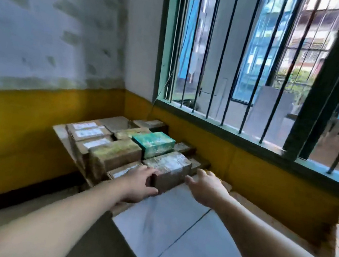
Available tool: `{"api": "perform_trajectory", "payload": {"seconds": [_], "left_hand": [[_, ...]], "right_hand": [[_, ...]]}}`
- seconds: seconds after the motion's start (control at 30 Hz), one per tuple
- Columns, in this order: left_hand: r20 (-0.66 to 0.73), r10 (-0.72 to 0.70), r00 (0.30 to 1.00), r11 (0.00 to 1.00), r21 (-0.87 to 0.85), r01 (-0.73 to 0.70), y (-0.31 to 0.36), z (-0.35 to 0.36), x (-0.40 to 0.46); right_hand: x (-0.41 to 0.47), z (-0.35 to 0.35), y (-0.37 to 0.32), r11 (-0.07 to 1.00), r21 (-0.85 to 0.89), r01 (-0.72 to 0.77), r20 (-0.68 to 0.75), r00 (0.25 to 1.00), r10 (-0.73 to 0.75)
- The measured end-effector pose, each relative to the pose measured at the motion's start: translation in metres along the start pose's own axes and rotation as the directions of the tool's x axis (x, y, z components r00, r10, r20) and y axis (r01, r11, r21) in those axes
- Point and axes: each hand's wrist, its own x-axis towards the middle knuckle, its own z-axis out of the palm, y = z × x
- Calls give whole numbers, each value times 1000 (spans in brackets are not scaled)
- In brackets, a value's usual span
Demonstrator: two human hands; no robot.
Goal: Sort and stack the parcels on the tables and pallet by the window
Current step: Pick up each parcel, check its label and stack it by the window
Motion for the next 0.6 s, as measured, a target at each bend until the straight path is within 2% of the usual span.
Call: {"api": "perform_trajectory", "payload": {"seconds": [0.13,0.33,0.47,0.6], "left_hand": [[-34,-97,995,995,6,98,-65,-22,-8],[-51,-195,980,980,-44,192,-144,-42,-9],[-41,-237,971,970,-74,233,-181,-52,14],[-36,-249,968,965,-92,245,-212,-62,63]], "right_hand": [[22,29,-60,997,-1,77,71,995,-77],[71,64,-136,974,-102,204,150,971,-187],[111,85,-167,957,-104,271,171,953,-251],[165,104,-185,919,-153,363,249,914,-320]]}}
